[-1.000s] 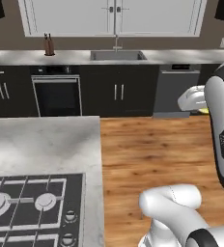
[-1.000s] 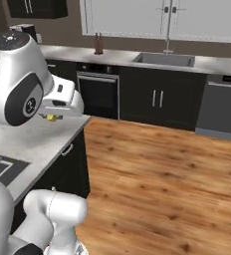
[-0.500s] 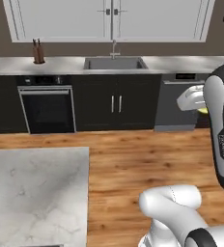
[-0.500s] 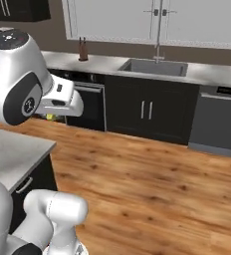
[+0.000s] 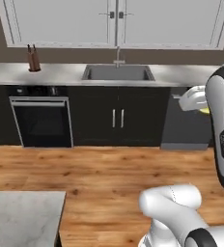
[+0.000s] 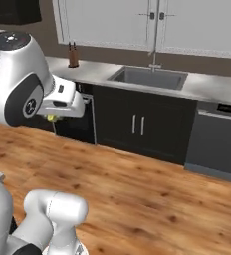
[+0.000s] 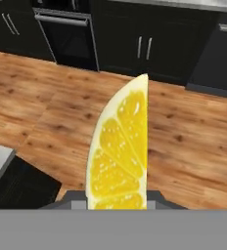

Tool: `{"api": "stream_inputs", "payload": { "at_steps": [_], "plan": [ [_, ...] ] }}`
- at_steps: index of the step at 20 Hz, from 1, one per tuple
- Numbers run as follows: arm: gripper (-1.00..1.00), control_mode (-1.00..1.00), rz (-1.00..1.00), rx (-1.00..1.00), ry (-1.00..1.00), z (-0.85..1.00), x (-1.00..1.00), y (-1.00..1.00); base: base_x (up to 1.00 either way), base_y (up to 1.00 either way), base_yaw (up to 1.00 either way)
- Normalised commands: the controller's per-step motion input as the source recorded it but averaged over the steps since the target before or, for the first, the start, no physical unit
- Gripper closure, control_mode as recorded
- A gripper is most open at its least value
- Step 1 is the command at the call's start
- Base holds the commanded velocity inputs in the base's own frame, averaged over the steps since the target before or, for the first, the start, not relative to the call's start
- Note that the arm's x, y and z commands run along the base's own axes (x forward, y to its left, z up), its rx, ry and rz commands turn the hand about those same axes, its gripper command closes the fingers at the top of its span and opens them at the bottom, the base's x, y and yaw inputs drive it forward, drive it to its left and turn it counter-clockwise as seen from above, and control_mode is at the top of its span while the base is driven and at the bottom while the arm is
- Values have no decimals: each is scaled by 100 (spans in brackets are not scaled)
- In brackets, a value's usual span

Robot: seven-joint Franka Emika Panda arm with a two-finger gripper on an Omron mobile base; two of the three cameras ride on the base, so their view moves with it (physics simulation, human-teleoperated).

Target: There is a bowl on the dining counter. Grab a lemon wedge from the fridge and place it in the bowl. Then get the liquor bottle and glass cup from the cabinet and place them next to the bowl.

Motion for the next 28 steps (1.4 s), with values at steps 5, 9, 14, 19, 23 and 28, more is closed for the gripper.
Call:
{"api": "stream_inputs", "payload": {
  "at_steps": [5,9,14,19,23,28],
  "plan": [
    [100,100,0,0,0,0,0,0,100,-17,57],
    [100,100,0,0,0,0,0,0,99,-8,65],
    [100,100,0,0,0,0,0,0,97,-14,64],
    [100,100,0,0,0,0,0,0,95,-17,63],
    [100,100,0,0,0,0,0,0,94,-18,63],
    [100,100,0,0,0,0,0,0,93,-19,62]
  ]
}}
